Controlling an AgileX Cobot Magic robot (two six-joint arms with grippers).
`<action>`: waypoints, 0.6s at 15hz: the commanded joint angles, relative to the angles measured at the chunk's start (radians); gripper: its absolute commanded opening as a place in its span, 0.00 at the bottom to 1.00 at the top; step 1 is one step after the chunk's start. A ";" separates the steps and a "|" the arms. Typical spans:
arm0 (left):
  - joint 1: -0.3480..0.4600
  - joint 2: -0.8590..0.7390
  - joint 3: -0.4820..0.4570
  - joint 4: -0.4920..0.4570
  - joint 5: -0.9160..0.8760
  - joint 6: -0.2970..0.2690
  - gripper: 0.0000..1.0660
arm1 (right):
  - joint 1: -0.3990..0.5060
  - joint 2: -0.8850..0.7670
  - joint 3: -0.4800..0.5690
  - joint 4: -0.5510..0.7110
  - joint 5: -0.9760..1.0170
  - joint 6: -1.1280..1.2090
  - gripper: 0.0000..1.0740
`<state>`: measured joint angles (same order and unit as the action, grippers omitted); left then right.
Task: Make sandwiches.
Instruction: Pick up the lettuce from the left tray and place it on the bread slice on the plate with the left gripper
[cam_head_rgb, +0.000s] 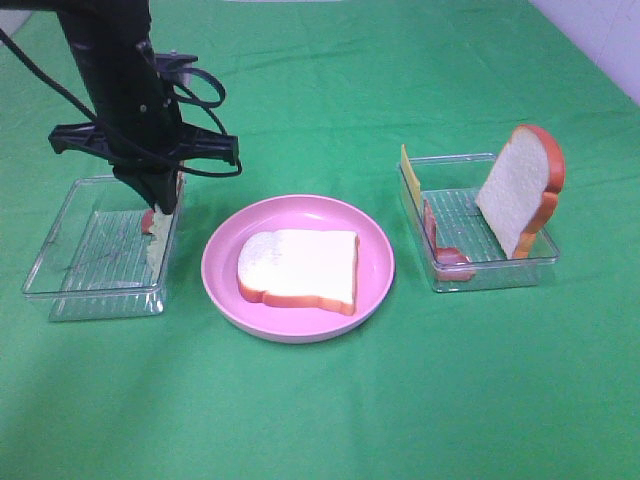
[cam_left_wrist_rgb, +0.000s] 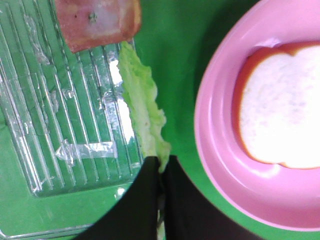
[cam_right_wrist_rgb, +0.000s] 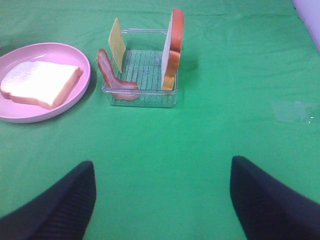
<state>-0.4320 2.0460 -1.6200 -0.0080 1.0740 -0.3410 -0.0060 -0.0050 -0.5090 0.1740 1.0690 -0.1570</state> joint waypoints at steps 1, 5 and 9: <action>-0.002 -0.060 -0.008 -0.081 -0.015 0.052 0.00 | -0.005 -0.016 0.001 0.000 -0.008 0.001 0.66; -0.002 -0.094 -0.006 -0.415 -0.102 0.257 0.00 | -0.005 -0.016 0.001 0.000 -0.008 0.001 0.66; -0.002 -0.045 -0.006 -0.809 -0.143 0.539 0.00 | -0.005 -0.016 0.001 0.000 -0.008 0.001 0.66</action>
<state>-0.4320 1.9950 -1.6250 -0.7800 0.9390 0.1710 -0.0060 -0.0050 -0.5090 0.1740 1.0690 -0.1570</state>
